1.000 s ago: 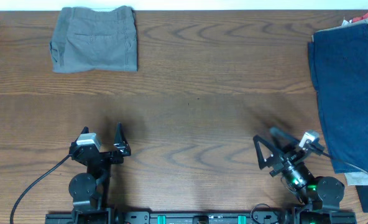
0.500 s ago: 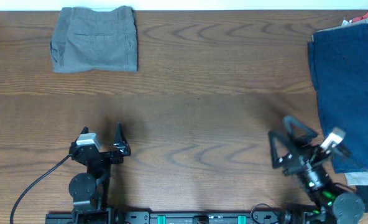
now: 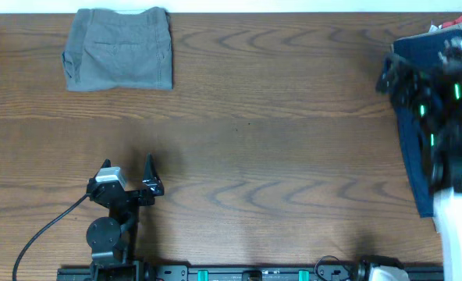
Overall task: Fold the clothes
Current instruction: 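Reach the right gripper to the dark blue shorts on the right pile and grasp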
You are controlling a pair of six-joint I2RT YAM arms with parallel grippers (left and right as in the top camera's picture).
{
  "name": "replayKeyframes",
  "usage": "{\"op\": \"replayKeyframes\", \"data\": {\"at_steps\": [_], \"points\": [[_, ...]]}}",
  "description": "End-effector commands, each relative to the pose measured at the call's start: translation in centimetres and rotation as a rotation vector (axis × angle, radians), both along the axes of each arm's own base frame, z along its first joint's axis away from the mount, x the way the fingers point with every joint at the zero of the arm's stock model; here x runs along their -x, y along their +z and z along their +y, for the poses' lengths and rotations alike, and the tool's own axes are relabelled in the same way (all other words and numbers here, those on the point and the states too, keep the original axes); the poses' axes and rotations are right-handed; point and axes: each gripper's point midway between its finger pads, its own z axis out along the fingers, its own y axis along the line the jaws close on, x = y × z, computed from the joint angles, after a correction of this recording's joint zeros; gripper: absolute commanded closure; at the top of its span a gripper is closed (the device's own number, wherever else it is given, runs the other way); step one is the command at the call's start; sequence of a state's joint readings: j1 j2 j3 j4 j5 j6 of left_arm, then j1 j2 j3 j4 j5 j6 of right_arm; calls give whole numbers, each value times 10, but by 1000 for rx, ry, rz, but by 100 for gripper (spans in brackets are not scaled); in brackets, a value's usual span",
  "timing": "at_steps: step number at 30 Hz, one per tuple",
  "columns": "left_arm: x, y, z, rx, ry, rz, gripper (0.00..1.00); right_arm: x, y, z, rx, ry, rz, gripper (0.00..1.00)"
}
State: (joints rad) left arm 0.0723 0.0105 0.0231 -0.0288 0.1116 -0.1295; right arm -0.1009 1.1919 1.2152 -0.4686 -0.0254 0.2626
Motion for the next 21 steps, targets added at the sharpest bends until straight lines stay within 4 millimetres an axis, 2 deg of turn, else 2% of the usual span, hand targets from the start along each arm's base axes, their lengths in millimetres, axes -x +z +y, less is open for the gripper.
{"op": "replayKeyframes", "data": {"at_steps": [1,4,7,9,11,14,18,21], "points": [[1,-15,0,-2,-3,43,2,-37,-23,-49,222,-159,202,1],[1,-15,0,-2,-3,43,2,-66,-44,-73,295,-243,353,1],[1,-15,0,-2,-3,43,2,-95,-65,-83,400,-207,447,1],[1,-15,0,-2,-3,43,2,-111,-88,-91,472,-187,515,2],[1,-15,0,-2,-3,43,2,-118,-110,-103,538,-219,584,5],[1,-15,0,-2,-3,43,2,-126,-147,-118,647,-223,688,4],[1,-15,0,-2,-3,43,2,-135,-188,-132,787,-203,795,2],[1,-15,0,-2,-3,43,2,-143,-217,-136,820,-186,830,2]]}}
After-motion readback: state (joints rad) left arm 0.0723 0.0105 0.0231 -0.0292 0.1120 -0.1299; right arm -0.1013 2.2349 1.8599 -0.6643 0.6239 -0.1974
